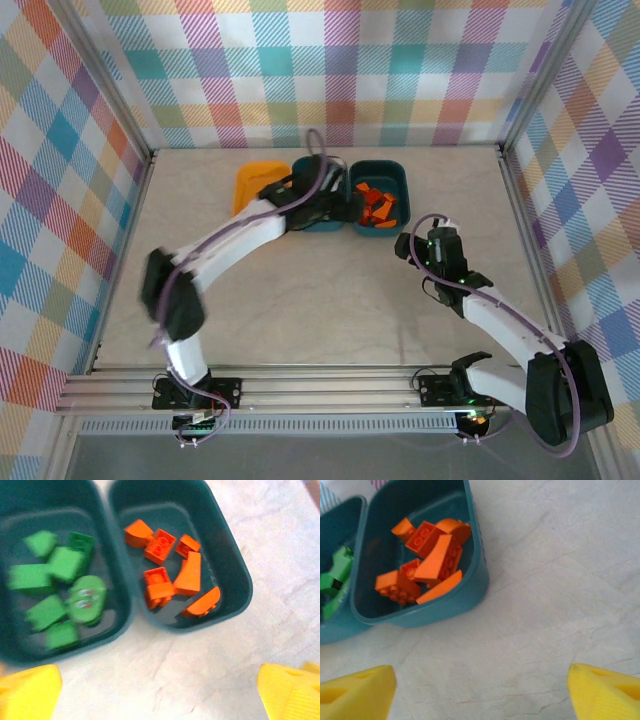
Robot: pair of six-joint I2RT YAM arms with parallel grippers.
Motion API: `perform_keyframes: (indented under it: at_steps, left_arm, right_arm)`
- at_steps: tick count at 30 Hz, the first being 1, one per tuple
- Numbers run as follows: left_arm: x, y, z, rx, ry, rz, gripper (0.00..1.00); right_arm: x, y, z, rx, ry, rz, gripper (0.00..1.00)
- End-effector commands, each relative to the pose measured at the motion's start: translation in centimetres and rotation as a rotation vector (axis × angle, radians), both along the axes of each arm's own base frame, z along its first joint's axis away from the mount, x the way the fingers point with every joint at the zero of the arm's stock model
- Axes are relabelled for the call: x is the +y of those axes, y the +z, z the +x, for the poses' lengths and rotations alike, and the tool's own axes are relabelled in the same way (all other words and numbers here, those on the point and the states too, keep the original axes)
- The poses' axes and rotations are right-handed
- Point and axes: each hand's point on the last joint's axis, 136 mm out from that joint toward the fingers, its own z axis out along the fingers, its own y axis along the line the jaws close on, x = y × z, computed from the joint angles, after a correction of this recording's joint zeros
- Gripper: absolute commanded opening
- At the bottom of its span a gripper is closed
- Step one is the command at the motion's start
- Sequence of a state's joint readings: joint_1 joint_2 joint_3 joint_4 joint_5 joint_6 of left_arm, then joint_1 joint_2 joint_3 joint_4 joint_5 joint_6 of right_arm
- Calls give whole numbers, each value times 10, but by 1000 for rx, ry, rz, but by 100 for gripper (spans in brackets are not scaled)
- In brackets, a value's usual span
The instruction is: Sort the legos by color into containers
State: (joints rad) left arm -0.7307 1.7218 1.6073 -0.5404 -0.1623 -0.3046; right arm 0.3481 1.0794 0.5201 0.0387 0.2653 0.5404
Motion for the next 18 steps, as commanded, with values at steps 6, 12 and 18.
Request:
perform_keyframes:
  at_steps: [6,12,18]
  left_arm:
    - [129,57,-84,-375,317,26,100]
    - [182,26,-97,-418,557,-14,100]
    - [199,6,-71,-481,569,146,100]
  right_arm:
    - [10,45,-2,-226,63,60,100]
    - [39,89,7,-381,184,67,100]
    - [60,104,22,-258,310,-43,100]
